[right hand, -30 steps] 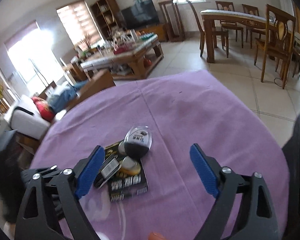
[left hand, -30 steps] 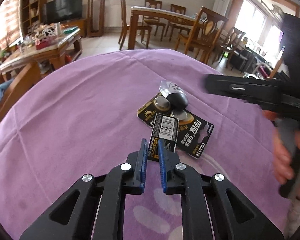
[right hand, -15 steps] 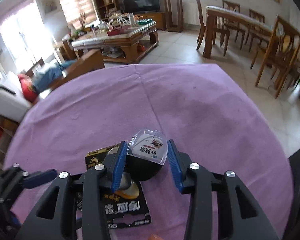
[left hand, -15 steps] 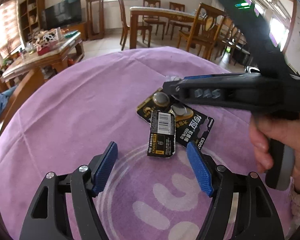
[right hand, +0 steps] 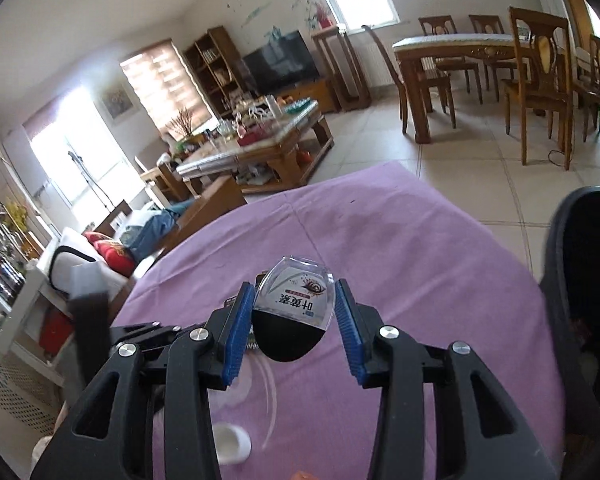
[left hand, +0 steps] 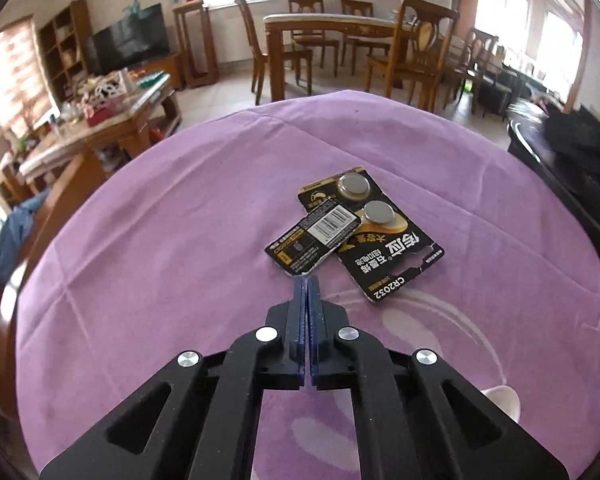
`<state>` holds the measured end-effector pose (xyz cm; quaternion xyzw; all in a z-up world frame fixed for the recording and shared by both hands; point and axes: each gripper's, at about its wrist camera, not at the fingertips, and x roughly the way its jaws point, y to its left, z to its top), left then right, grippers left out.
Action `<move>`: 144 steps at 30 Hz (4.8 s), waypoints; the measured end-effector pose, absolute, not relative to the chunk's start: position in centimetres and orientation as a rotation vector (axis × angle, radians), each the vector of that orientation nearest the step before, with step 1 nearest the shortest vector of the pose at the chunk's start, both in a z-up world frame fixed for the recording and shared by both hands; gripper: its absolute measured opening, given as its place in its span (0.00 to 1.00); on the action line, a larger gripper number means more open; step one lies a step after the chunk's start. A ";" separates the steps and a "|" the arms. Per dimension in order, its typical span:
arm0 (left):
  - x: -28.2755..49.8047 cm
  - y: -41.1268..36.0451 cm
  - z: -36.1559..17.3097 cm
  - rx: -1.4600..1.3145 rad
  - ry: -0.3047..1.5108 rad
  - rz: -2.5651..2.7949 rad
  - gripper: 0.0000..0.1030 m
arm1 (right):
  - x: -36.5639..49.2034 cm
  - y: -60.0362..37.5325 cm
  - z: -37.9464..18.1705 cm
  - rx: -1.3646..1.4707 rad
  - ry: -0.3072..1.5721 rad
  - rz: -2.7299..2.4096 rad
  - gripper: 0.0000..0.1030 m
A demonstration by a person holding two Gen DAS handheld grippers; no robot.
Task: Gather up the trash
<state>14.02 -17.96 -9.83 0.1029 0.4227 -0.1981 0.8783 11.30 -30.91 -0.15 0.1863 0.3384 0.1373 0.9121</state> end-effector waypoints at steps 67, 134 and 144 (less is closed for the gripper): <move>5.5 -45.4 -4.2 0.077 0.711 -1.105 0.31 | 0.3 -56.5 -2.1 0.742 0.366 -0.089 0.40; 6.5 -9.2 -7.8 -0.101 0.818 -0.485 0.35 | 17.1 -20.0 -6.0 -0.035 0.978 0.209 0.60; 5.9 -8.9 -8.0 -0.109 0.810 -0.504 0.35 | 15.0 -21.7 -5.0 0.124 0.927 0.291 0.60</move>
